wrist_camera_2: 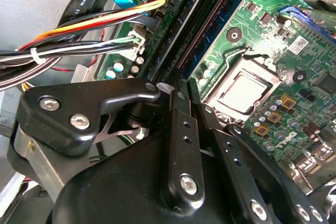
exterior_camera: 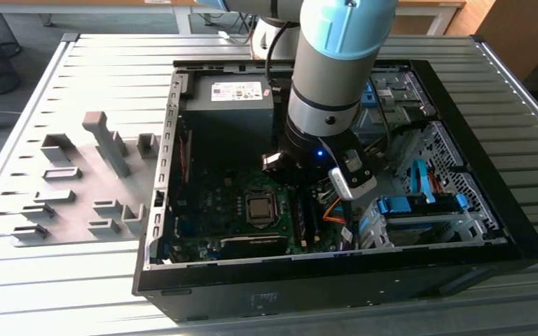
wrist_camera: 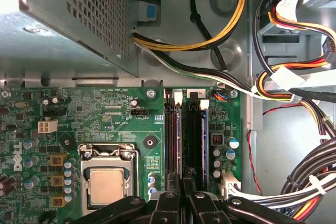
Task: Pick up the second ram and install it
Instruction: 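Insert the second ram into the second slot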
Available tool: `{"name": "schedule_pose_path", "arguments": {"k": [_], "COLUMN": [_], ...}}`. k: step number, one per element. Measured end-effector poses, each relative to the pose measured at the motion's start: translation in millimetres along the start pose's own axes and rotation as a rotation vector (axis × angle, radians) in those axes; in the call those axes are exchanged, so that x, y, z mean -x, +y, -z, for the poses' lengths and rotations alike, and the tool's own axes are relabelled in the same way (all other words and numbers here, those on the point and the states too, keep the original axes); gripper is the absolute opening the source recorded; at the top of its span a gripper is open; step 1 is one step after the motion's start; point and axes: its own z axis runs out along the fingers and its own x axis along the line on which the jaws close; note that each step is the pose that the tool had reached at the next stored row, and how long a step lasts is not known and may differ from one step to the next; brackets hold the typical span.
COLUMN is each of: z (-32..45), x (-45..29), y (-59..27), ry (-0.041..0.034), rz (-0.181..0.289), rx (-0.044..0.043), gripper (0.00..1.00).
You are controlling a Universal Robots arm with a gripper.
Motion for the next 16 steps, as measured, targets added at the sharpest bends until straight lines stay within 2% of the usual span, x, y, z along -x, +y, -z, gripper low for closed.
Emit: {"name": "schedule_pose_path", "arguments": {"k": [3, 4, 5, 6, 9, 12, 16], "z": [0.0, 0.0, -0.1, -0.1, 1.0, 11.3, 29.2], "x": [0.0, 0.0, 0.0, 0.0, 0.0, -0.2, -0.6], "y": [-0.1, -0.1, -0.1, 0.0, 0.0, 0.0, 0.1], "ry": [0.0, 0.0, 0.0, 0.0, 0.0, 0.0003, 0.0015], "rz": [0.0, 0.0, 0.0, 0.0, 0.0, 0.0, 0.0], "rx": [-0.0006, -0.0003, -0.0002, 0.0, 0.0, -0.0001, 0.0], "gripper": [0.15, 0.2, 0.2, 0.27, 0.27, 0.27, 0.27]}}
